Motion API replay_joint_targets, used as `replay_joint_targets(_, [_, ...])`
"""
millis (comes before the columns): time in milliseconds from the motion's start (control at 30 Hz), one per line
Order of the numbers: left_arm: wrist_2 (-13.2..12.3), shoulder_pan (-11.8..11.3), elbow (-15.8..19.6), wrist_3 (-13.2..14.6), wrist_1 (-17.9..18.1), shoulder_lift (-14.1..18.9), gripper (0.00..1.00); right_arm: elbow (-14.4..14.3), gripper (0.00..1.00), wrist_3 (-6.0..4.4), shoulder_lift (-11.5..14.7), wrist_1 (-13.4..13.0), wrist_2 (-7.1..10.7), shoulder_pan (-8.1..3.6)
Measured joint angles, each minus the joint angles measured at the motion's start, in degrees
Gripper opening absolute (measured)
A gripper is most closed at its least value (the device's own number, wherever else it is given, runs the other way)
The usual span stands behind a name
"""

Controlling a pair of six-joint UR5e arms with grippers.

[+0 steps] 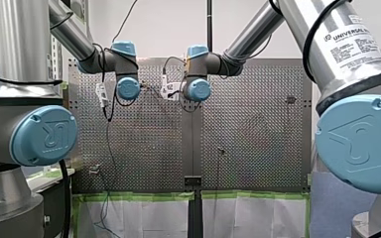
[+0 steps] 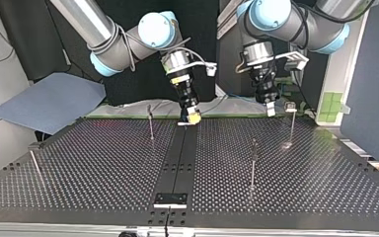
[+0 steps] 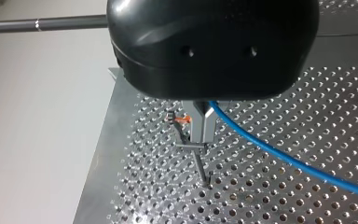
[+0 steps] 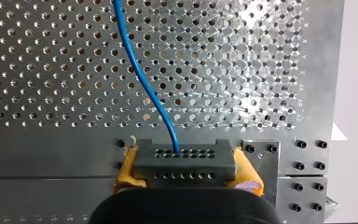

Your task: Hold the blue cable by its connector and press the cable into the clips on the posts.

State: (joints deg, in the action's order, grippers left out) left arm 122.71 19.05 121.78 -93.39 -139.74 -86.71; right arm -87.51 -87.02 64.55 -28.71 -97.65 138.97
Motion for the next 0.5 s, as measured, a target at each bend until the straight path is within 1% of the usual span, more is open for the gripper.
replay_joint_targets(100, [0.0,-0.2,-0.2,-0.7,-0.4,-0.3,0.01,0.4,0.0,-0.06,0.0,0.1,0.05,-0.13])
replay_joint_targets(167, [0.0,-0.3,-0.2,-0.5,-0.4,-0.7,0.01,0.7,0.0,-0.08,-0.1,0.2,0.07,-0.22])
replay_joint_targets(333, [-0.5,-0.6,-0.5,0.5,-0.2,-2.4,0.01,1.0,0.0,-0.27,-0.1,0.2,0.14,-0.43])
replay_joint_targets(500, [-0.8,-1.2,-1.9,1.7,-1.0,-3.2,0.01,2.0,0.0,-0.35,-0.3,0.9,0.35,-0.74])
